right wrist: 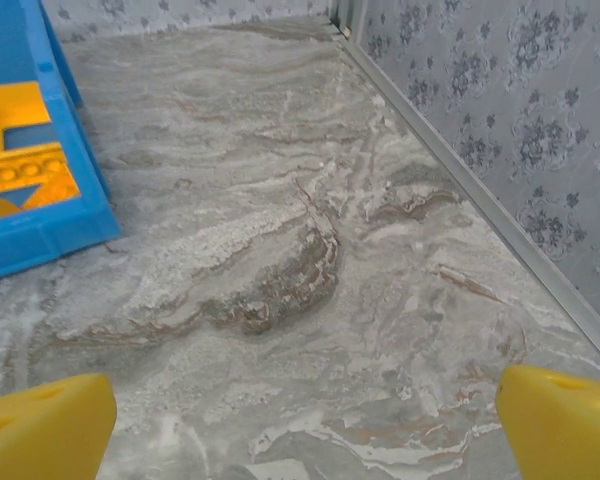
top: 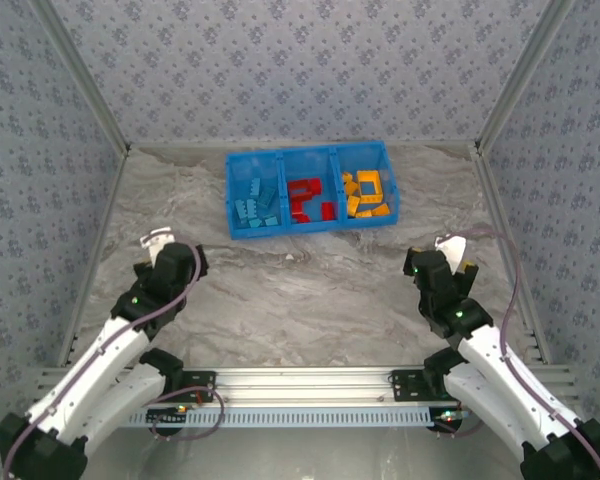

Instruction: Sort the legos into containers by color

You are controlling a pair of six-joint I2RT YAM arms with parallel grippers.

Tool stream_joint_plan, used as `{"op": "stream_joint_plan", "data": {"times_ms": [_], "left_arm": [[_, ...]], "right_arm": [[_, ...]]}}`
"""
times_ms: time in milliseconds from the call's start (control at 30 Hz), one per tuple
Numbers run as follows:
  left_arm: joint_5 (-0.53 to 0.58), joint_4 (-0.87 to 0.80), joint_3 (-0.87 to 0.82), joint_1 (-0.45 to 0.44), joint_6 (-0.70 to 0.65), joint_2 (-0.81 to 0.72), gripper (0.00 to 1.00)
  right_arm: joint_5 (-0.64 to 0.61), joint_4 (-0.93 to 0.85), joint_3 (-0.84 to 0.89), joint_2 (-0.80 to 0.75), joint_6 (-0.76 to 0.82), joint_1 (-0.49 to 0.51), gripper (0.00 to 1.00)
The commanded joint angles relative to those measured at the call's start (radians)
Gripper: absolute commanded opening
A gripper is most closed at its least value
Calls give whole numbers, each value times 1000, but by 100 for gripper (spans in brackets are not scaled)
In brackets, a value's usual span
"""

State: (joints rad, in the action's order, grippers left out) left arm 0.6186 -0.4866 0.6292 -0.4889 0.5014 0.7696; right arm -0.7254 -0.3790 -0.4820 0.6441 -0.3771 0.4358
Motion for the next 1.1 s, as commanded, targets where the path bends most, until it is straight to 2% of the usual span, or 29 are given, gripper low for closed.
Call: {"op": "stream_joint_plan", "data": {"times_ms": [0,33,67,100,133,233,267,333,467,600,767,833,933,1067], "left_arm": [[17,-92,165,-24,175,89,98],[102,-223,214,-18,359,109,98],[113,-283,242,-11,413,114,98],[67,-230,238,-6,355,110,98],[-41,-141,219,10,287,99,98],[-198,-92,186,28,350,92,98],[-224,-99,179,26,369,97,98],[-265,-112,163,18,400,105,98],[-243,-109,146,-74,404,109,98],[-258,-89,118,-164,408,102,98],[-344,25,40,-216,379,55,97],[-360,57,19,-217,365,37,97],[-362,59,19,-218,338,25,97],[-357,57,27,-217,316,18,97]], "right_arm": [[-73,-113,-73,-41,-86,-15,100],[-120,-295,-119,-40,-271,-29,100],[-135,-438,-185,-41,-383,-39,100],[-158,-554,-252,-42,-412,-46,100],[-158,-564,-274,-41,-430,-50,100],[2,-493,-340,-25,-198,-70,100],[16,-558,-380,3,-207,-71,100],[66,-829,-493,129,-341,-89,100],[263,-1118,-580,397,-434,-151,100],[497,-1062,-543,436,-344,-187,100],[722,-956,-391,419,-261,-405,97],[782,-895,-379,438,-221,-465,95],[796,-857,-384,529,-220,-519,96],[850,-691,-331,552,-227,-635,96]]}}
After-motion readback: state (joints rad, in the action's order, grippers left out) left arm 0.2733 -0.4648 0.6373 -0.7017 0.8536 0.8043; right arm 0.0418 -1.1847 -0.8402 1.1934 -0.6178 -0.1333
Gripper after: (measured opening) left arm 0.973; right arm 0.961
